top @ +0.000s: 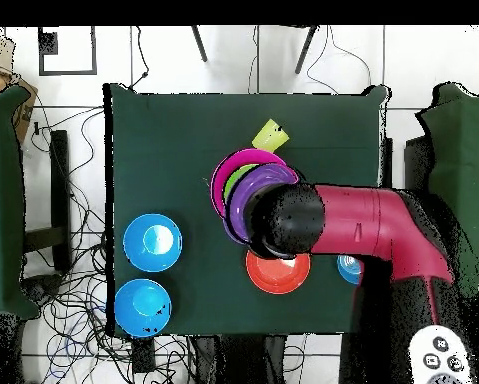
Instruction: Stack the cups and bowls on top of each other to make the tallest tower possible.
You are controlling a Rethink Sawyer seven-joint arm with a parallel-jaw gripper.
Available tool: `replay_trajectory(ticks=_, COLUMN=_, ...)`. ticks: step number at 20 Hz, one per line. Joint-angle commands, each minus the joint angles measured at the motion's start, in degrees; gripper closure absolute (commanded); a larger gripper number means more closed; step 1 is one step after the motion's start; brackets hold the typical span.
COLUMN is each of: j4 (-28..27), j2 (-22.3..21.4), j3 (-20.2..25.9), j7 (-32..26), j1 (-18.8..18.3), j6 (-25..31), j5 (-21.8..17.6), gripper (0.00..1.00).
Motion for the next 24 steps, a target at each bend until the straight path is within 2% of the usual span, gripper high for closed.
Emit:
replay_trajectory(ticks=1, j4=-2.75, j2=4.11, j3=4.10, j7=-19.93, j1=-0.32, j6=7.62, j5=-8.82, gripper=1.00)
replay_trajectory(ticks=7, j4=-1.70, j2=3.24, j3=2.94, j7=-18.51, j1=1.08, j6=7.08, j5=-14.05, gripper=1.00)
replay_trajectory(ticks=10, j4=-1.89, j2=2.32, j3=2.56, j7=-18.32, j1=2.12, j6=8.82, j5=-16.28, gripper=1.00)
replay_trajectory(ticks=15, j4=-1.43, j2=0.49, j3=2.19, j7=-18.42, j1=3.09, j6=10.27, j5=-18.80, gripper=1.00)
replay_trajectory(ticks=24, j4=-4.27, j2=1.00, j3=1.64, j7=-14.97, j1=6.70, j6=14.99, j5=-22.46, gripper=1.00)
